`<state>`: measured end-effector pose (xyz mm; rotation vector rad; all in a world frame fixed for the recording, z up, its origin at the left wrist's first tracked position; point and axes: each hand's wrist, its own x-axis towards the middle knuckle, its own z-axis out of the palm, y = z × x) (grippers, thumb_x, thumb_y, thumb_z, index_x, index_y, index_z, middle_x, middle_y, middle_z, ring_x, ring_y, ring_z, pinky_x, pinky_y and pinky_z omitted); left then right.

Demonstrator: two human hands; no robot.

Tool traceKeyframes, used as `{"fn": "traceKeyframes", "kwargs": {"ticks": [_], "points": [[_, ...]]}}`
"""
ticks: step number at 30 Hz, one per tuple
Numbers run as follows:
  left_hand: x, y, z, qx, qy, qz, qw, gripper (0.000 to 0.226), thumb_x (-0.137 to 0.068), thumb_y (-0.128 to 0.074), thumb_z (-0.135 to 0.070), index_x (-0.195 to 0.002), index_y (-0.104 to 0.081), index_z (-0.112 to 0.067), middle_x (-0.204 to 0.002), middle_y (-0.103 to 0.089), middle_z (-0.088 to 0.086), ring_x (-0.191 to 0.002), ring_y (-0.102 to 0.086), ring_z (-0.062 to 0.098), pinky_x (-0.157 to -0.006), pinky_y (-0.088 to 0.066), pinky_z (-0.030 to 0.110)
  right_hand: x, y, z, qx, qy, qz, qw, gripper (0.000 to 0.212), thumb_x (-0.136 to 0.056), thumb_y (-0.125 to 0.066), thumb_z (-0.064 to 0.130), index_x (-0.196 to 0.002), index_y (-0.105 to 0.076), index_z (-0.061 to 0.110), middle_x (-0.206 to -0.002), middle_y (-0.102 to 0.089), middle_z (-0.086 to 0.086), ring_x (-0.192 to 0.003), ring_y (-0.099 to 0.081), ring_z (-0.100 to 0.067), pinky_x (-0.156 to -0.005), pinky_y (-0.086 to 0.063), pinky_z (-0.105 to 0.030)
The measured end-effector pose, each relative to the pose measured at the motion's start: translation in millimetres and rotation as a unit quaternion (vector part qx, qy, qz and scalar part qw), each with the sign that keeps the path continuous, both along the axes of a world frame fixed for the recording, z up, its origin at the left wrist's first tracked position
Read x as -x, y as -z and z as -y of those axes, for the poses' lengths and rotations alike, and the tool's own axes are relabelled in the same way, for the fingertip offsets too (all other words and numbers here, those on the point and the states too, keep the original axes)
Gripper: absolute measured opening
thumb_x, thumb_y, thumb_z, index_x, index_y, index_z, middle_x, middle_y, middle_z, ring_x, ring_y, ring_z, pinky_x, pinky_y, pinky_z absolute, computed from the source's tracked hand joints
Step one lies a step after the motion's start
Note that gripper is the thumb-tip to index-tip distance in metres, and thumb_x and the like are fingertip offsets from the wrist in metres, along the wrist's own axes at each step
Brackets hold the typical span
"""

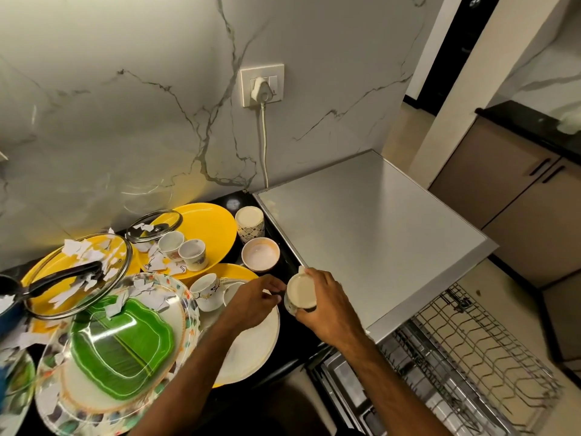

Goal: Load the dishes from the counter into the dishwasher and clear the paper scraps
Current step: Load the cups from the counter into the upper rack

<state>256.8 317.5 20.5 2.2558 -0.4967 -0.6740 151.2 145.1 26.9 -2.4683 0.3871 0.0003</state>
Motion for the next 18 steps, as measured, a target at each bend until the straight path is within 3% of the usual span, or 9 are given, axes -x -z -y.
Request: {"fn": "traceKeyframes", "kwargs": {"ticks": [3, 7, 13, 16, 18], "points": [[8, -3, 10, 0.024, 0.004, -0.029, 0.999, 0.018, -0.095, -0.07, -0.029, -0.112, -0.065, -0.025, -0.104, -0.07, -0.011, -0.093, -0.066, 0.001, -0.074, -0.048, 0.013, 10, -6, 13, -0.022, 0.014, 0.019, 0.999, 0.094, -0.077, -0.086, 0.049, -0.152, -0.031, 0.036, -0.147, -0.041, 0.011, -0.128, -0.044, -0.014, -0.093, -0.046, -0.026], [20, -6, 31, 0.049, 0.022, -0.054, 0.997, 0.036, -0.09, -0.076, -0.038, -0.12, -0.06, -0.027, -0.106, -0.07, -0.011, -0.1, -0.068, 0.004, -0.089, -0.058, 0.027, 17, -9, 30, -0.019, 0.034, 0.022, 0.999, 0.094, -0.074, -0.084, 0.058, -0.15, -0.034, 0.035, -0.145, -0.044, 0.01, -0.125, -0.048, -0.015, -0.094, -0.05, -0.031], [29, -17, 70, 0.035, 0.064, -0.038, 0.997, 0.055, -0.085, -0.078, -0.048, -0.134, -0.059, -0.032, -0.108, -0.072, -0.012, -0.102, -0.066, -0.001, -0.09, -0.053, 0.019, 34, -9, 63, -0.022, 0.064, 0.019, 0.998, 0.092, -0.073, -0.084, 0.053, -0.149, -0.036, 0.034, -0.142, -0.046, 0.009, -0.121, -0.052, -0.018, -0.093, -0.051, -0.033], [39, -22, 96, 0.024, 0.071, -0.047, 0.996, 0.054, -0.083, -0.079, -0.05, -0.131, -0.062, -0.032, -0.101, -0.075, -0.014, -0.094, -0.067, -0.006, -0.076, -0.046, 0.008, 50, -10, 86, -0.024, 0.076, 0.02, 0.997, 0.089, -0.075, -0.083, 0.053, -0.149, -0.036, 0.034, -0.141, -0.046, 0.009, -0.121, -0.052, -0.018, -0.094, -0.053, -0.037], [48, -25, 115, 0.022, 0.084, -0.061, 0.994, 0.055, -0.082, -0.08, -0.051, -0.131, -0.061, -0.033, -0.102, -0.075, -0.014, -0.095, -0.067, -0.006, -0.074, -0.044, 0.007, 64, -11, 103, -0.025, 0.082, 0.014, 0.996, 0.088, -0.076, -0.083, 0.053, -0.148, -0.036, 0.034, -0.141, -0.045, 0.009, -0.121, -0.051, -0.017, -0.094, -0.053, -0.038]]}}
